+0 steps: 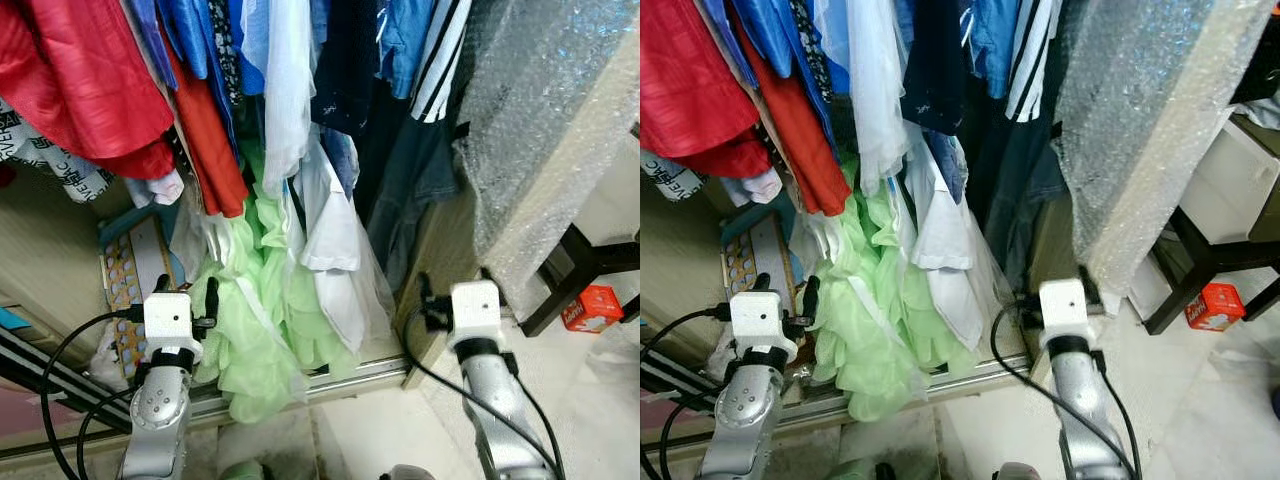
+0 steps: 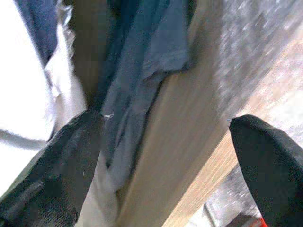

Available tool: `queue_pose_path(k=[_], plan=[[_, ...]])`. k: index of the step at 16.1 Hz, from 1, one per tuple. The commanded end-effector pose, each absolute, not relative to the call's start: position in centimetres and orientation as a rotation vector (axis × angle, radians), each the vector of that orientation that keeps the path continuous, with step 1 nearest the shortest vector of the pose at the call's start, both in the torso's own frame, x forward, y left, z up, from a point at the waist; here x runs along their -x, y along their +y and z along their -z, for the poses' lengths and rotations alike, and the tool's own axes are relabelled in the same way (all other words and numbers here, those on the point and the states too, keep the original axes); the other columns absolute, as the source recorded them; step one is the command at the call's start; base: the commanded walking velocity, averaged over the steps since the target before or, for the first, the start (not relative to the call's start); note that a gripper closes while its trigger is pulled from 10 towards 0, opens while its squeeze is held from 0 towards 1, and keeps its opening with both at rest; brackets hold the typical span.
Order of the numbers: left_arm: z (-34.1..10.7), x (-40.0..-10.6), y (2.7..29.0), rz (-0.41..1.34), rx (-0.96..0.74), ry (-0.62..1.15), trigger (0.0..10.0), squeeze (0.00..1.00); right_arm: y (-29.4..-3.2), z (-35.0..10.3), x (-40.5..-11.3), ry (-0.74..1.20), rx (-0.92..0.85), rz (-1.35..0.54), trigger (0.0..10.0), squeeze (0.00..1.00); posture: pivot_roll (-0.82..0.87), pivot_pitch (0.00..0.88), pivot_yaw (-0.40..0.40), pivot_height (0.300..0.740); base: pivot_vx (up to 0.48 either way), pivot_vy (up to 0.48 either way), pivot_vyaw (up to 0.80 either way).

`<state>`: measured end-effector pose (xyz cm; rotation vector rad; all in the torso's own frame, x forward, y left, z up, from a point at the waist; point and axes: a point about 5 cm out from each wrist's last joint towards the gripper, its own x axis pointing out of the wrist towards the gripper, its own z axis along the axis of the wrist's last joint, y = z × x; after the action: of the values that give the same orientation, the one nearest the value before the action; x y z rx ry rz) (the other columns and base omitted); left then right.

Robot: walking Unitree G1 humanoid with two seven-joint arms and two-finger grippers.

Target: Clean up the room

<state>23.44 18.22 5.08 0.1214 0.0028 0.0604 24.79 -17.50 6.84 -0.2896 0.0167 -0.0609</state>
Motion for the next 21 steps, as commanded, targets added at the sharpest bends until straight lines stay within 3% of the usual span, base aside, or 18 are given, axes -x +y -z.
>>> queue_pose_path(k=[1, 10, 18, 21], plan=[[-5.3, -23.4, 18.3, -0.046, -0.135, -0.006, 10.0, 0.00, -16.6, -7.3, -24.8, 0.003, 0.246, 0.001, 10.0, 0.00, -0.10, 0.000, 0.064, 0.740, 0.000, 0.000, 0.00], [-5.0, -24.5, 17.8, -0.053, -0.140, -0.006, 10.0, 0.00, -16.3, -7.3, -25.1, -0.035, 0.249, -0.039, 10.0, 0.00, -0.11, 0.000, 0.062, 0.740, 0.000, 0.000, 0.64], [-7.7, -25.9, 16.7, -0.018, -0.059, -0.084, 10.0, 0.00, -16.8, -9.9, -25.6, -0.168, 0.238, 0.043, 10.0, 0.00, -0.11, 0.000, 0.063, 0.740, 0.000, 0.000, 0.00], [-8.3, -24.9, 18.3, -0.039, -0.037, -0.105, 10.0, 0.00, -17.1, -11.3, -24.9, -0.239, 0.245, 0.025, 10.0, 0.00, -0.11, 0.000, 0.059, 0.740, 0.000, 0.000, 0.00]])
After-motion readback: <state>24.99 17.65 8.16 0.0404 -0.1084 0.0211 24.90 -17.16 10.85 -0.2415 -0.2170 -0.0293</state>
